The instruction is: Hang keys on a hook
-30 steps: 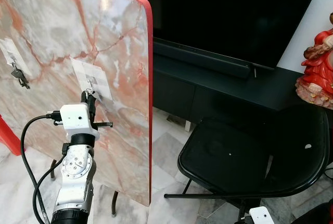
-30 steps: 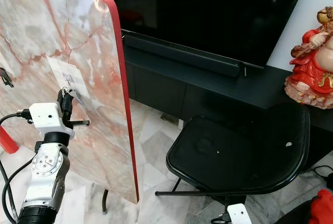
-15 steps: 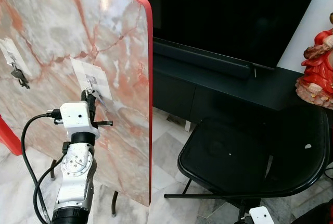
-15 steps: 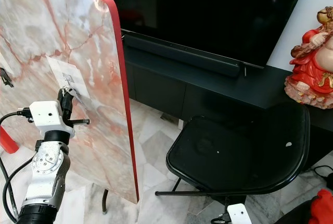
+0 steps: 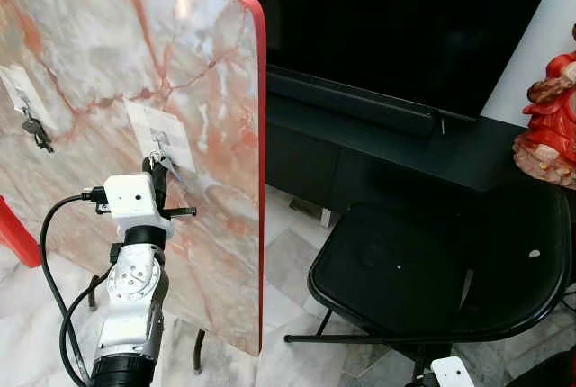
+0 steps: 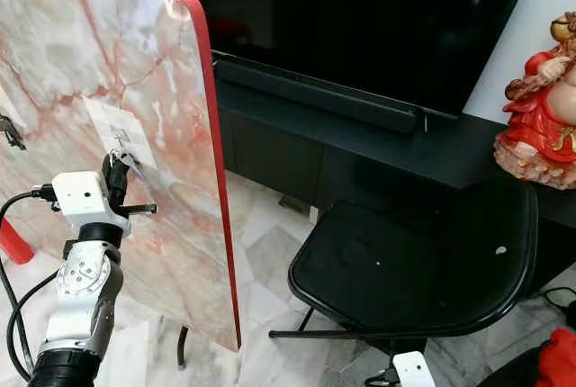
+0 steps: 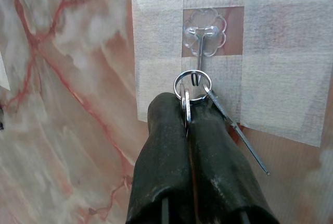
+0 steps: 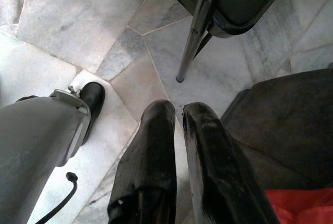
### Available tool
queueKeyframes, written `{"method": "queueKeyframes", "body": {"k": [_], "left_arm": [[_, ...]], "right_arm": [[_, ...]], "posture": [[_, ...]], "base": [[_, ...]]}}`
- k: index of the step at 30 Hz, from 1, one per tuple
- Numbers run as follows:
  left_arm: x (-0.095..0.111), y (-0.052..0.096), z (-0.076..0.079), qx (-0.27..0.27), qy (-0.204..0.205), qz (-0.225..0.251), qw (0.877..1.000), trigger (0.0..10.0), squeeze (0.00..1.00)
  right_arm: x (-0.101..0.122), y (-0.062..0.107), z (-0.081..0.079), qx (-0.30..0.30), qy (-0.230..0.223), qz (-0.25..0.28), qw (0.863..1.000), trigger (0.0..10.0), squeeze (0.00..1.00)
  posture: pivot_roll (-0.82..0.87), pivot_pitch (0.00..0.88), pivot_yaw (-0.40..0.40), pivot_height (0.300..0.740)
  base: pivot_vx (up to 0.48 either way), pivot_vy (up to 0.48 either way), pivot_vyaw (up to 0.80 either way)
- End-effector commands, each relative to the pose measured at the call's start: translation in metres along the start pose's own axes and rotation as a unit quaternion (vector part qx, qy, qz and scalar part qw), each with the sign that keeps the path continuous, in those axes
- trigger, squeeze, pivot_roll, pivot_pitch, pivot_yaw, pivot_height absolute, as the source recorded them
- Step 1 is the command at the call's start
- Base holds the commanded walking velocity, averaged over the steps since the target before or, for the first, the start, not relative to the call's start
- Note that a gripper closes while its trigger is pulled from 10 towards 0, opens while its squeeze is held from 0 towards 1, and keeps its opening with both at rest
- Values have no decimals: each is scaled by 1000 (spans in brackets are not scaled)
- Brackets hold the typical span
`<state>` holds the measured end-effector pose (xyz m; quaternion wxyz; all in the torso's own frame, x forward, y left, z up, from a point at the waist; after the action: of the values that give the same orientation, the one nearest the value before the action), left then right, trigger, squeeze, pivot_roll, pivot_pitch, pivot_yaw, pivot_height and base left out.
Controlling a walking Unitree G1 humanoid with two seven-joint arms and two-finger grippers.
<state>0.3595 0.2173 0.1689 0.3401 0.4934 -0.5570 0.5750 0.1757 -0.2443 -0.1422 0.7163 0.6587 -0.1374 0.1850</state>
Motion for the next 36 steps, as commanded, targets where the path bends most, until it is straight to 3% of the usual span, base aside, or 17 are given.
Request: {"method": "queueKeyframes", "body": {"k": [1, 12, 13, 14, 15, 16, 27, 36], "left_arm": [[11, -6, 6, -9, 5, 14, 1000, 10000, 0], [-1, -4, 10, -21, 0, -15, 1000, 10000, 0], [-2, -3, 11, -22, 1, -15, 1000, 10000, 373], [-2, -3, 11, -22, 1, -15, 1000, 10000, 373], [-2, -3, 11, -22, 2, -17, 1000, 10000, 784], [-2, -3, 11, -22, 2, -17, 1000, 10000, 1000], [-4, -2, 13, -24, 5, -21, 999, 10000, 1000], [-16, 9, 17, -37, 13, -43, 998, 10000, 1000]], "right_arm": [[1, 1, 5, -5, 2, -1, 1000, 10000, 0], [2, 0, 5, -4, 3, -1, 1000, 10000, 0], [2, 0, 5, -5, 2, -1, 1000, 10000, 0], [2, 0, 5, -5, 2, -1, 1000, 10000, 0], [2, 0, 5, -4, 2, -1, 1000, 10000, 0], [2, 0, 5, -4, 2, -1, 1000, 10000, 0], [2, 0, 4, -4, 1, -1, 1000, 10000, 0], [2, 0, 4, -3, 2, -2, 1000, 10000, 0]], "posture": [[54, 0, -72, 740], [56, 0, -70, 740], [56, 0, -70, 740], [56, 0, -70, 740], [56, 0, -70, 740], [56, 0, -70, 740], [55, 0, -69, 740], [56, 0, -70, 740]], "base": [[0, 0, 0], [0, 0, 0], [0, 0, 0], [0, 0, 0], [0, 0, 0], [0, 0, 0], [0, 0, 0], [0, 0, 0]]}}
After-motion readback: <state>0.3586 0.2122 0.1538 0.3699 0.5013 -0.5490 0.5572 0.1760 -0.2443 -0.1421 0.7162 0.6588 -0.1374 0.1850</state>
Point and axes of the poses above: a point about 5 cm out from each wrist's last joint towards the gripper, its own y axis pointing back from the gripper into the wrist, its own x axis along the axis of the wrist's last joint, z = x × y, the point moved 6 cm from there along -y, pointing out of the wrist towards the gripper, and after that the axes turned 5 degrees about -y, right-handed, at the moved point
